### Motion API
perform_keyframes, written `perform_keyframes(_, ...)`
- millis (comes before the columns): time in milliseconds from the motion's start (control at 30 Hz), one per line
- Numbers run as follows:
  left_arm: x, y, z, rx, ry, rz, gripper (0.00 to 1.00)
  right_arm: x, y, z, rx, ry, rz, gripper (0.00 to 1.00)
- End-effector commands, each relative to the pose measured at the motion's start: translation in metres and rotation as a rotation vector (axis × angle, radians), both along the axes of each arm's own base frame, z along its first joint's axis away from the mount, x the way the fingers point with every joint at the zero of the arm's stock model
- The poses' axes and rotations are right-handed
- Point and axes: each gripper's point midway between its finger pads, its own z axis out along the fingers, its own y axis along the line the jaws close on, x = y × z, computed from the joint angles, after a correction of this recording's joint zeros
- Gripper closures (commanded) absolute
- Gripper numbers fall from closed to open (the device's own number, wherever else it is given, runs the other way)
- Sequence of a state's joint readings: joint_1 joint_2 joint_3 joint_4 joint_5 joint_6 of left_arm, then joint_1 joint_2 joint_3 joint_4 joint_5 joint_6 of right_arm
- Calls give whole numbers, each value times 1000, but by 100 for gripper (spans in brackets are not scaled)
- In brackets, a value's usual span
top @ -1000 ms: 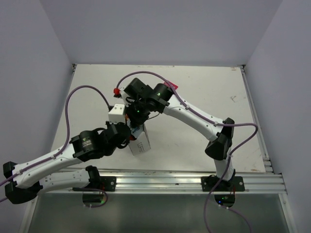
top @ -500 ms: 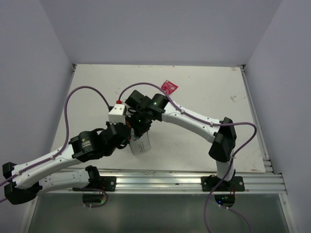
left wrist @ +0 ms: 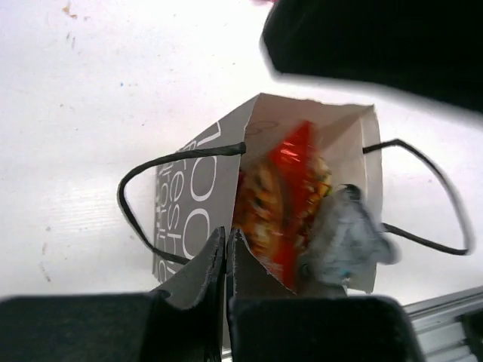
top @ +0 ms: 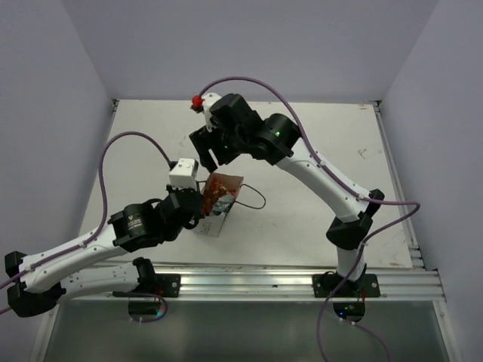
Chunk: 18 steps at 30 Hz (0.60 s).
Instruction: Place the snacks into the paper bag
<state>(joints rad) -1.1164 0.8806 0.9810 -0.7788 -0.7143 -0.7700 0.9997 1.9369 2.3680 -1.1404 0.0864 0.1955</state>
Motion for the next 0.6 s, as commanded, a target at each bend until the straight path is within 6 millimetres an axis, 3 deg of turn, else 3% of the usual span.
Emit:
perform_keyframes(0,-1,5,-15,85,11,-22,100,35,-24,35,117,-74,-150,28)
perform_keyframes(67,-1,5,-16,90,7,-31,100,50,-33,14,104,-42,-201,28)
perform_keyframes(133,-2,3,-14,82,1,-47,100,66,-37,8,123,-30,-220,28)
perform_keyframes(267,-5,3,-25,92,14,-67,100,74,-30,11,128,-28,-208,28)
perform_keyframes(333,-4,4,-27,93,17,-58,100,83,-31,5,104,-46,-211,27)
perform_keyframes(367,-4,4,-27,89,14,-56,100,90,-29,-8,73,-46,-203,26)
perform_keyframes(433,-2,3,-27,91,10,-42,100,115,-39,-22,71,-30,-232,26)
perform_keyframes(467,-1,3,-27,98,17,-36,100,129,-39,-42,47,-5,-248,26)
perform_keyframes(500,-1,2,-26,87,21,-25,100,141,-44,-50,37,-2,-271,26)
perform_keyframes(567,1,3,-19,83,16,-3,100,176,-64,-66,11,-25,-342,27)
